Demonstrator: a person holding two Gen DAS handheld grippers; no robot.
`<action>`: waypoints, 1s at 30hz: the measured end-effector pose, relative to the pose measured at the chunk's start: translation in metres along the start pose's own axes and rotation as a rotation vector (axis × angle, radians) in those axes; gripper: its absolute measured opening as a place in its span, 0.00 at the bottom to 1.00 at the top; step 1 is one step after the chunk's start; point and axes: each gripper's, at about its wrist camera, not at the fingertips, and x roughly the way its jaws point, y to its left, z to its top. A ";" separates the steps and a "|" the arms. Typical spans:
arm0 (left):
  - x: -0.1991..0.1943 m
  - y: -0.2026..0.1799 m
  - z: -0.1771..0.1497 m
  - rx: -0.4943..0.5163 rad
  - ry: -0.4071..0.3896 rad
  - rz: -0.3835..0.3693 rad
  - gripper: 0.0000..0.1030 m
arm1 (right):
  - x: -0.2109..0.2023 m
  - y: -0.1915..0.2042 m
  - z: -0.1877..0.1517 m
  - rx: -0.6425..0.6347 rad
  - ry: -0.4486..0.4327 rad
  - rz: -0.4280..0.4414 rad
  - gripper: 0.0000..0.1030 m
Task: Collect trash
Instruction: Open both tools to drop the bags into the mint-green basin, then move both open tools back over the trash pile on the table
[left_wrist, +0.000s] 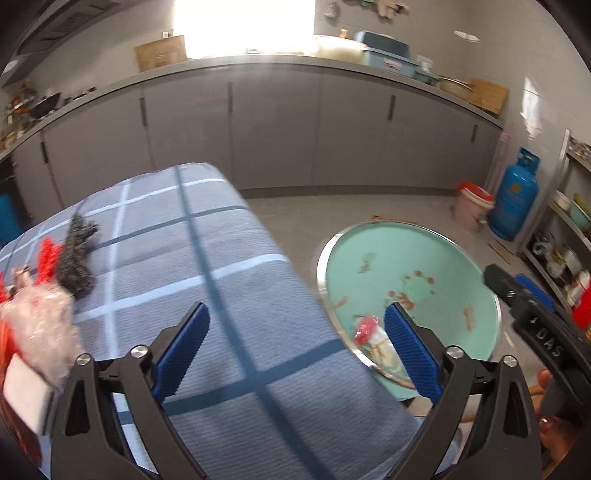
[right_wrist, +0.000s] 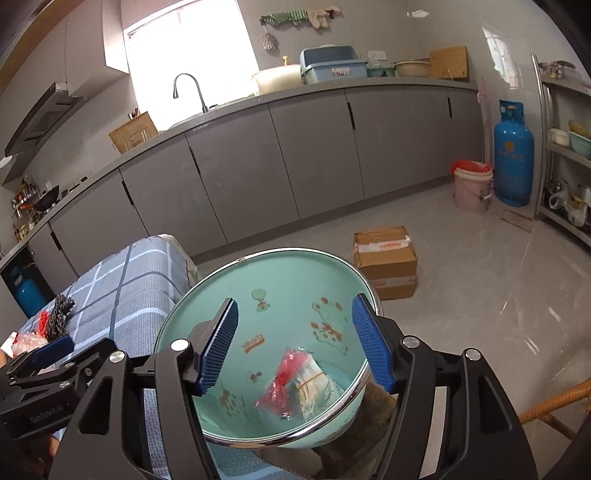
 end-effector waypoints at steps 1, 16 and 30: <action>-0.002 0.005 -0.001 -0.013 -0.003 0.019 0.94 | 0.000 0.001 0.000 -0.002 -0.001 0.001 0.68; -0.056 0.095 -0.021 -0.144 -0.047 0.216 0.95 | -0.010 0.064 -0.005 -0.114 -0.008 0.083 0.72; -0.125 0.178 -0.044 -0.257 -0.110 0.344 0.95 | -0.040 0.165 -0.021 -0.264 0.001 0.254 0.72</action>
